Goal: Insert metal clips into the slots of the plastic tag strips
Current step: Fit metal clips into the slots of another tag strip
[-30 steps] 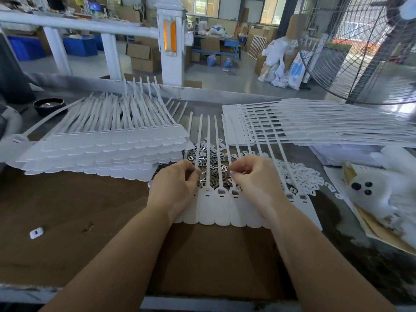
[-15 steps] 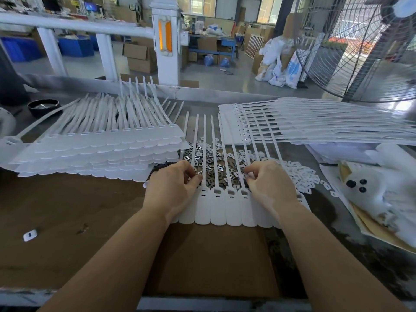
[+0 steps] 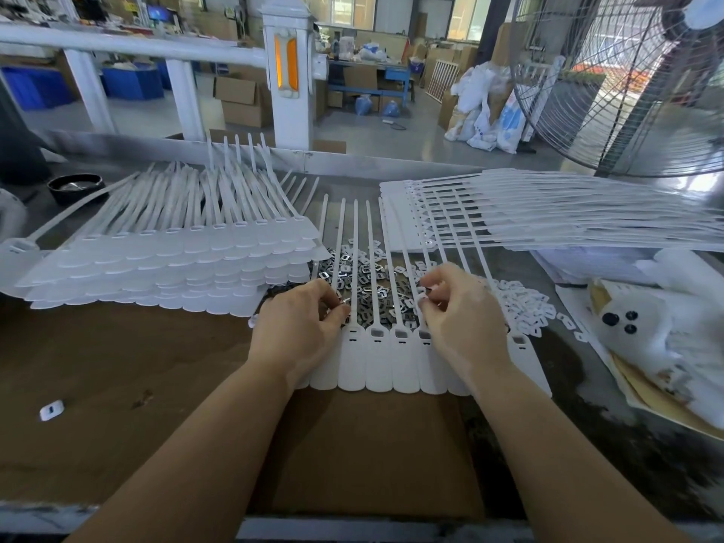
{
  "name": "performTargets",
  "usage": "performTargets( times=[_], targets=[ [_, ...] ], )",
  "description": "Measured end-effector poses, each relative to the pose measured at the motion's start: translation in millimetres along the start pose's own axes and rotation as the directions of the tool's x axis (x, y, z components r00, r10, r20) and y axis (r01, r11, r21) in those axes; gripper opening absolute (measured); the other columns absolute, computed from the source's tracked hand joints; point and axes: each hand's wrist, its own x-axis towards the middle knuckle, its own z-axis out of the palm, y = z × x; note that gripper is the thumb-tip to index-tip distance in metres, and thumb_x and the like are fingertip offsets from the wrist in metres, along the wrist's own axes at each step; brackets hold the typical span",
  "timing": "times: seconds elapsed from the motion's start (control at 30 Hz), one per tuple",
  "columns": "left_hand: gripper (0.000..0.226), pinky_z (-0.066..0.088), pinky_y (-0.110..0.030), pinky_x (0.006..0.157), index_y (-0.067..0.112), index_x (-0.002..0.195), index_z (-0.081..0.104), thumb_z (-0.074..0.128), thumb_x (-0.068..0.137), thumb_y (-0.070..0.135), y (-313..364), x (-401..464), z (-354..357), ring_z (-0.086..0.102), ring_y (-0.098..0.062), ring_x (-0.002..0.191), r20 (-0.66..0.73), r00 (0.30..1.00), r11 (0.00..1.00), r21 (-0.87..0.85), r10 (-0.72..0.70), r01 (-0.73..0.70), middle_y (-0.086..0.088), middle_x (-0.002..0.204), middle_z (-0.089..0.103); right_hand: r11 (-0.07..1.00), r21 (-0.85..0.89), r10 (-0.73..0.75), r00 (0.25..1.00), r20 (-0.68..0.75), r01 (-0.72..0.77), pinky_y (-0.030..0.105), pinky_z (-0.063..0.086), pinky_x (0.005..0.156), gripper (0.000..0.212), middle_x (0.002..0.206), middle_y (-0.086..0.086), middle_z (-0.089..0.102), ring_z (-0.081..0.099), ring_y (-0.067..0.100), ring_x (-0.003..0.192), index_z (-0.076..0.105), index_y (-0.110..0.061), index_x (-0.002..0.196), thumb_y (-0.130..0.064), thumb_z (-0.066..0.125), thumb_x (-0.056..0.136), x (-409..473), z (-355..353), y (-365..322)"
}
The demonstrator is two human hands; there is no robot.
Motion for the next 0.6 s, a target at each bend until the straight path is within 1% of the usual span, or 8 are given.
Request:
performTargets(
  times=[0.07, 0.17, 0.2, 0.23, 0.33, 0.43, 0.53, 0.6],
  targets=[
    [0.013, 0.032, -0.017, 0.051, 0.034, 0.081, 0.052, 0.059, 0.088, 0.043, -0.1, 0.2, 0.0, 0.048, 0.0, 0.063, 0.0, 1.0, 1.0, -0.002, 0.003, -0.003, 0.015, 0.066, 0.052, 0.999, 0.034, -0.032, 0.999, 0.024, 0.031, 0.022, 0.044, 0.068, 0.015, 0.08, -0.003, 0.061, 0.056, 0.012, 0.072, 0.067, -0.015, 0.094, -0.004, 0.06, 0.087, -1.5, 1.6, -5.5],
    [0.013, 0.032, -0.017, 0.051, 0.035, 0.081, 0.052, 0.059, 0.087, 0.043, 0.3, 0.6, 0.1, 0.048, 0.0, 0.063, 0.0, 1.0, 1.0, -0.006, 0.002, -0.002, 0.016, 0.066, 0.052, 0.994, 0.101, -0.047, 0.995, 0.083, 0.039, 0.025, 0.05, 0.079, 0.015, 0.088, 0.002, 0.069, 0.063, 0.015, 0.08, 0.07, -0.012, 0.1, -0.008, 0.062, 0.087, -1.4, 4.1, -10.5],
    [0.013, 0.032, -0.017, 0.051, 0.035, 0.081, 0.052, 0.059, 0.087, 0.043, 0.4, 0.8, 0.0, 0.048, 0.0, 0.063, 0.0, 1.0, 1.0, -0.008, 0.0, 0.0, 0.016, 0.066, 0.052, 0.992, 0.119, -0.056, 0.994, 0.094, 0.044, 0.026, 0.05, 0.078, 0.014, 0.086, 0.003, 0.07, 0.063, 0.015, 0.079, 0.071, -0.011, 0.099, -0.011, 0.064, 0.086, -1.3, 5.0, -11.2],
    [0.013, 0.032, -0.017, 0.051, 0.035, 0.081, 0.052, 0.059, 0.087, 0.043, 0.3, 0.8, 0.0, 0.048, 0.0, 0.064, 0.001, 1.0, 1.0, -0.008, -0.002, 0.002, 0.016, 0.066, 0.052, 0.99, 0.127, -0.075, 0.993, 0.093, 0.063, 0.026, 0.048, 0.073, 0.011, 0.08, 0.003, 0.068, 0.061, 0.015, 0.074, 0.071, -0.01, 0.094, -0.015, 0.065, 0.086, -1.7, 6.0, -11.4],
    [0.012, 0.031, -0.017, 0.051, 0.035, 0.081, 0.052, 0.059, 0.087, 0.043, 0.0, 1.2, 0.2, 0.047, 0.0, 0.064, 0.004, 1.0, 1.0, -0.008, -0.002, 0.002, 0.016, 0.066, 0.052, 0.985, 0.111, -0.132, 0.991, 0.023, 0.129, 0.021, 0.038, 0.063, 0.012, 0.068, -0.002, 0.059, 0.052, 0.012, 0.064, 0.069, -0.008, 0.082, -0.019, 0.065, 0.086, -3.9, 9.0, -11.0],
    [0.012, 0.032, -0.017, 0.051, 0.035, 0.082, 0.052, 0.059, 0.088, 0.042, 0.7, 2.1, 0.3, 0.048, 0.0, 0.063, 0.005, 1.0, 1.0, -0.01, 0.003, -0.003, 0.016, 0.066, 0.052, 0.978, 0.157, -0.138, 0.99, -0.014, 0.139, 0.021, 0.043, 0.058, 0.01, 0.065, -0.001, 0.062, 0.054, 0.01, 0.057, 0.066, -0.007, 0.078, -0.015, 0.068, 0.084, -7.2, 10.8, -11.4],
    [0.012, 0.031, -0.016, 0.051, 0.035, 0.082, 0.052, 0.059, 0.088, 0.042, 0.6, 2.1, 0.8, 0.048, 0.001, 0.063, 0.001, 1.0, 1.0, -0.011, 0.003, -0.003, 0.017, 0.066, 0.051, 0.968, 0.214, -0.136, 0.991, -0.005, 0.134, 0.03, 0.052, 0.063, 0.006, 0.069, 0.003, 0.067, 0.063, 0.014, 0.064, 0.067, -0.005, 0.08, -0.01, 0.069, 0.082, -10.0, 12.9, -12.6],
    [0.012, 0.031, -0.016, 0.051, 0.035, 0.081, 0.052, 0.06, 0.087, 0.041, -0.1, 1.0, 1.1, 0.047, 0.001, 0.063, -0.004, 1.0, 1.0, -0.014, 0.001, -0.001, 0.018, 0.065, 0.05, 0.961, 0.237, -0.145, 0.989, -0.002, 0.141, 0.032, 0.054, 0.068, 0.003, 0.073, 0.004, 0.069, 0.065, 0.015, 0.069, 0.069, -0.005, 0.084, -0.008, 0.068, 0.083, -11.1, 12.7, -13.7]
  ],
)
